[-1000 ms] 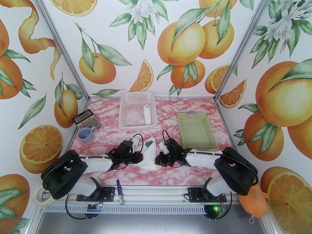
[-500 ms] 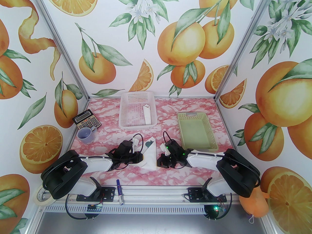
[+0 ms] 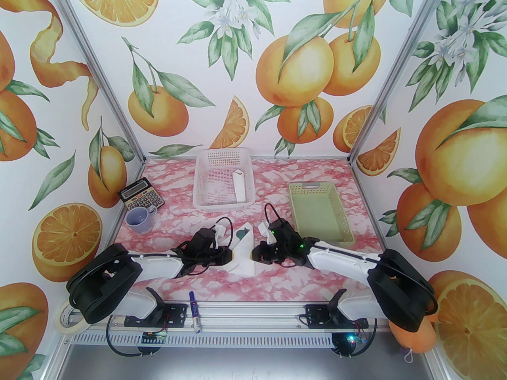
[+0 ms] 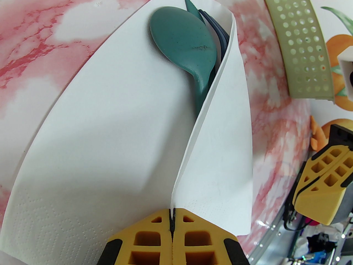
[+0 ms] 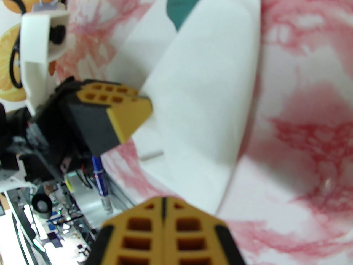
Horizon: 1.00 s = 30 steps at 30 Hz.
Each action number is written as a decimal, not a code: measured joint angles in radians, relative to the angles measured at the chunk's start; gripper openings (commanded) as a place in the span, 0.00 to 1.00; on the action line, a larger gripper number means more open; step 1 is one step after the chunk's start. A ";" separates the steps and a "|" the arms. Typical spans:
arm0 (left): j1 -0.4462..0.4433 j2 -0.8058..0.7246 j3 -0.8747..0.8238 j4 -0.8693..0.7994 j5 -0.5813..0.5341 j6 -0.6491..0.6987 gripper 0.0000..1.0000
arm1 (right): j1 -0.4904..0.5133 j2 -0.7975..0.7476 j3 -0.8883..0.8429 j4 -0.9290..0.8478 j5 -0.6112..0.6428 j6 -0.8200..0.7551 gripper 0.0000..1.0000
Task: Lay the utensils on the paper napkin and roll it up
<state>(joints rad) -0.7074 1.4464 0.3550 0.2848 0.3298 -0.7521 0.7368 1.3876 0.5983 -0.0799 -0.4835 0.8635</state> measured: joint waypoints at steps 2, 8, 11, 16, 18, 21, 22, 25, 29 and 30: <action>0.000 0.001 0.000 0.002 0.002 0.000 0.00 | 0.000 0.000 0.026 -0.019 0.051 -0.011 0.10; 0.000 0.008 0.000 0.013 0.011 -0.001 0.00 | 0.043 0.013 0.146 -0.132 0.253 -0.076 0.39; 0.000 0.011 -0.002 0.025 0.013 -0.005 0.00 | 0.087 0.036 0.196 -0.191 0.373 -0.100 0.54; 0.000 0.015 -0.007 0.042 0.019 -0.009 0.00 | 0.142 0.109 0.238 -0.259 0.521 -0.113 0.68; 0.000 0.016 -0.008 0.046 0.021 -0.009 0.00 | 0.164 0.147 0.257 -0.275 0.558 -0.117 0.72; 0.000 0.016 -0.012 0.054 0.021 -0.015 0.00 | 0.195 0.193 0.280 -0.288 0.601 -0.119 0.76; 0.000 0.018 -0.013 0.056 0.022 -0.016 0.00 | 0.205 0.208 0.288 -0.291 0.613 -0.122 0.77; 0.000 0.022 -0.013 0.065 0.027 -0.024 0.00 | 0.223 0.250 0.317 -0.299 0.637 -0.125 0.78; 0.000 0.029 -0.013 0.076 0.031 -0.027 0.00 | 0.238 0.307 0.363 -0.309 0.661 -0.133 0.79; 0.000 0.029 -0.013 0.077 0.033 -0.027 0.00 | 0.240 0.318 0.370 -0.312 0.665 -0.136 0.79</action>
<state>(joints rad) -0.7071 1.4757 0.3420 0.3618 0.3630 -0.7792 0.9764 1.7054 0.9680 -0.3920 0.1810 0.7273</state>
